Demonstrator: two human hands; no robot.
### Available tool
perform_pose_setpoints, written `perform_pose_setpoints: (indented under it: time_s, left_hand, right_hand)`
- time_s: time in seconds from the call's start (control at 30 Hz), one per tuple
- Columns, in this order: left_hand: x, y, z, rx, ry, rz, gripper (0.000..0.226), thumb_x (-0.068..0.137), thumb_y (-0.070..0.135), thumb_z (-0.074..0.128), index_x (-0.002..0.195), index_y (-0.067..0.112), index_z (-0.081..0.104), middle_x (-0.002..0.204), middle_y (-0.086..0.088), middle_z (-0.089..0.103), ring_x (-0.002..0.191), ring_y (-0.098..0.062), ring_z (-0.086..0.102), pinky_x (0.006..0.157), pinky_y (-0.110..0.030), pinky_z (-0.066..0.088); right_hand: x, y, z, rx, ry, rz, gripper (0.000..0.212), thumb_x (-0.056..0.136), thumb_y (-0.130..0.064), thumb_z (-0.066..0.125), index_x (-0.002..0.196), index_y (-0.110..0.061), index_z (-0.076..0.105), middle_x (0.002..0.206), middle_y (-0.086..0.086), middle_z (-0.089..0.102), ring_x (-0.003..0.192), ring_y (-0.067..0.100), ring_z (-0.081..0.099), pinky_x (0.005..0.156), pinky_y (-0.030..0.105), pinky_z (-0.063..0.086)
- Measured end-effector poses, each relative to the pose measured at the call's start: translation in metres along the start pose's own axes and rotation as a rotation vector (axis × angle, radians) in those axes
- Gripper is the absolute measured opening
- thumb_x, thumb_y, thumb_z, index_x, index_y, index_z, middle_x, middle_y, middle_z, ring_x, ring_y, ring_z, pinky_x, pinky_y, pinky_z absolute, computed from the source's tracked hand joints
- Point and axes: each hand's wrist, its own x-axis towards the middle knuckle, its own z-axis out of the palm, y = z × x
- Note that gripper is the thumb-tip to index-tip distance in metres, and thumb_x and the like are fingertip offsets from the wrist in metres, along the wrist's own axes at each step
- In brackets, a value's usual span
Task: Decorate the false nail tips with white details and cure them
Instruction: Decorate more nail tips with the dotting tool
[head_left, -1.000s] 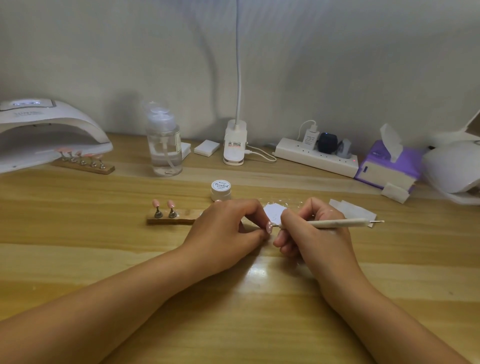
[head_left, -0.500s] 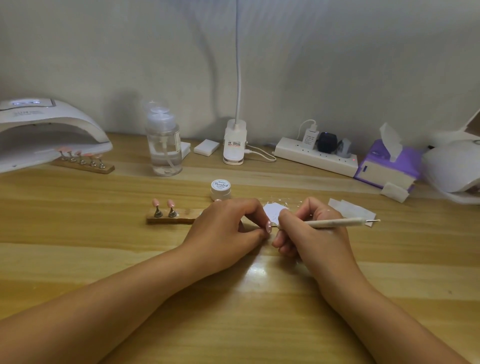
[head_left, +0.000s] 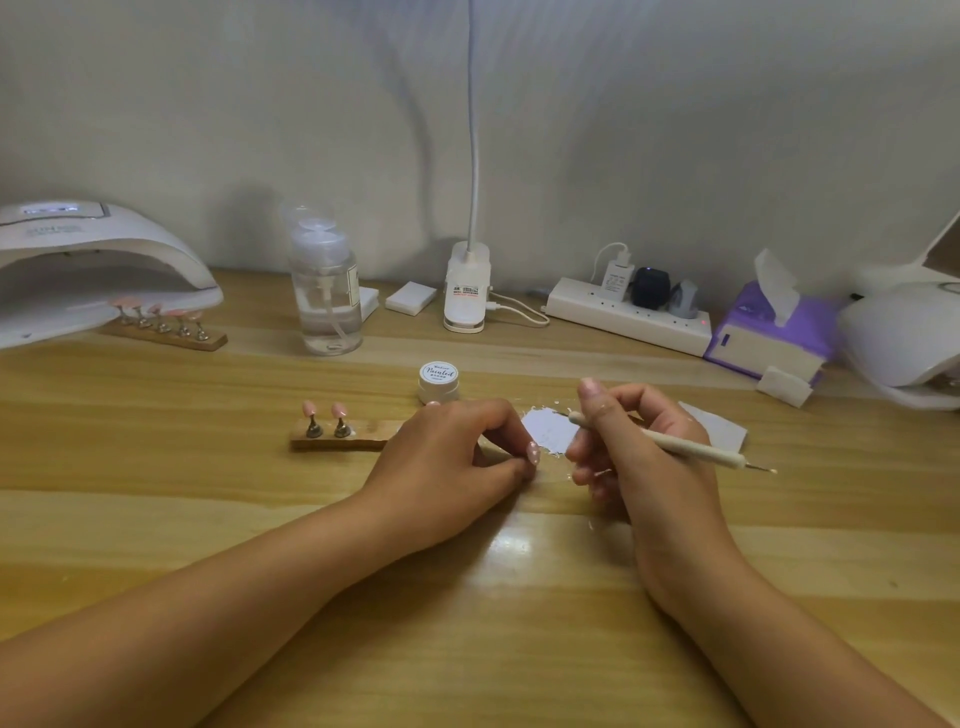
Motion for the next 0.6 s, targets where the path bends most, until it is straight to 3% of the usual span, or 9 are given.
perform_pose_setpoints:
  time_s: [0.1,0.23,0.6]
  left_hand:
    - [0.000,0.001,-0.001,0.000,-0.002,0.002,0.023,0.085,0.027,0.073,0.074,0.041,0.059,0.062,0.044,0.053,0.056,0.010,0.053,0.052,-0.013,0.028]
    - [0.001,0.000,0.000,-0.005,-0.001,-0.008,0.019,0.084,0.028,0.072,0.076,0.040,0.061,0.068,0.042,0.057,0.057,0.009,0.053,0.056,-0.017,0.028]
    - [0.000,0.001,0.000,0.000,-0.007,-0.004,0.021,0.085,0.026,0.072,0.076,0.041,0.060,0.065,0.044,0.054,0.057,0.008,0.053,0.056,-0.020,0.028]
  right_hand:
    - [0.000,0.000,0.000,-0.006,0.002,0.028,0.022,0.092,-0.022,0.068,0.082,-0.015,0.050,0.053,0.003,0.063,0.038,0.009,0.049,0.038,0.015,0.037]
    - [0.001,0.004,0.001,-0.080,-0.009,0.033,0.029,0.082,-0.006,0.062,0.064,-0.015,0.042,0.043,0.006,0.054,0.034,0.011,0.039,0.035,0.016,0.030]
    - [0.003,0.011,0.001,-0.198,-0.034,-0.009,0.032,0.073,-0.011,0.062,0.051,-0.021,0.041,0.043,0.009,0.055,0.036,0.015,0.038,0.036,0.019,0.029]
